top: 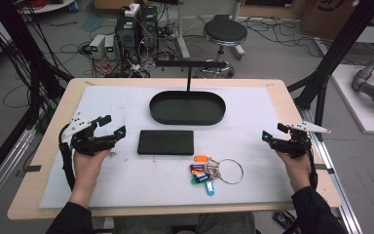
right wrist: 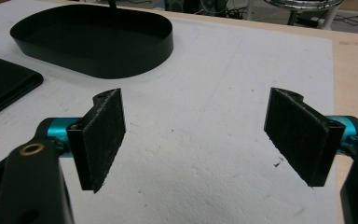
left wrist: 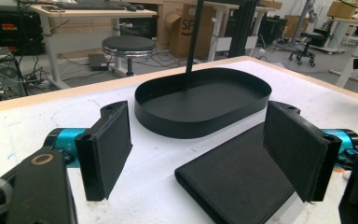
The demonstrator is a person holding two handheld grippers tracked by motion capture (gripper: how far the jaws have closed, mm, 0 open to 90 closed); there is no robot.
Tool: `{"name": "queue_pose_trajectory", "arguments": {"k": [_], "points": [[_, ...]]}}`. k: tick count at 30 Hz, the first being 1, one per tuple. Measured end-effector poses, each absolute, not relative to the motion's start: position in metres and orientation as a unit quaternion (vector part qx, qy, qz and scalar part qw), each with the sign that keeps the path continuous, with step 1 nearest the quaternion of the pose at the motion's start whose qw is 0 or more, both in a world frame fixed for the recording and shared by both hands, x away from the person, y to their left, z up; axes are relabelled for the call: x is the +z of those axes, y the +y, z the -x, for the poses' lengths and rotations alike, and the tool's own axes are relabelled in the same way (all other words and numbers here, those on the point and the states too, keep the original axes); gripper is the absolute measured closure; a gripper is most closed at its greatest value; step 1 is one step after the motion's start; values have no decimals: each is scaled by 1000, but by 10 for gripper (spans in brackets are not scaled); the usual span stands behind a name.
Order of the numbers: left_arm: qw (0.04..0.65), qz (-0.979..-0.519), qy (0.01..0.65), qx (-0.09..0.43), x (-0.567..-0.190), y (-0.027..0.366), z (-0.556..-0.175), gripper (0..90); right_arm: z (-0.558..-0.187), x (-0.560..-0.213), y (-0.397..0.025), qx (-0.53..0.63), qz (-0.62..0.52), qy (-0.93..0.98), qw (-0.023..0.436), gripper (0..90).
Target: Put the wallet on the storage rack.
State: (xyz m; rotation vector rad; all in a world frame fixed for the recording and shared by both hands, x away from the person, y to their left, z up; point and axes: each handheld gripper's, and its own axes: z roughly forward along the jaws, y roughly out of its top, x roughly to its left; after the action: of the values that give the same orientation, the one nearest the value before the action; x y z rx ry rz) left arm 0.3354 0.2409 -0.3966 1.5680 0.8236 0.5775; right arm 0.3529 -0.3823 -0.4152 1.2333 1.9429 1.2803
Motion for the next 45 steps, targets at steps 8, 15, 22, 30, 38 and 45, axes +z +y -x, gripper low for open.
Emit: {"name": "queue_pose_trajectory", "arguments": {"k": [8,15,22,30,38,45], "points": [[599,-681,350,235,-394,226,-350,257,-348,-414,-380,463,-451,718,259,208],[579,-699,362,213,-400,210,-368,352,-346,-415,-381,455,-450,722,263,209],[554,-713,389,183,-410,200,-381,386,-345,-420,-385,444,-452,727,265,210],[499,-726,452,138,-430,197,-397,422,-342,-420,-385,441,-449,729,269,211],[469,-719,495,133,-435,195,-401,487,-342,-421,-385,435,-447,733,272,211],[455,-715,520,109,-440,192,-405,538,-342,-421,-385,435,-446,733,272,211]]}}
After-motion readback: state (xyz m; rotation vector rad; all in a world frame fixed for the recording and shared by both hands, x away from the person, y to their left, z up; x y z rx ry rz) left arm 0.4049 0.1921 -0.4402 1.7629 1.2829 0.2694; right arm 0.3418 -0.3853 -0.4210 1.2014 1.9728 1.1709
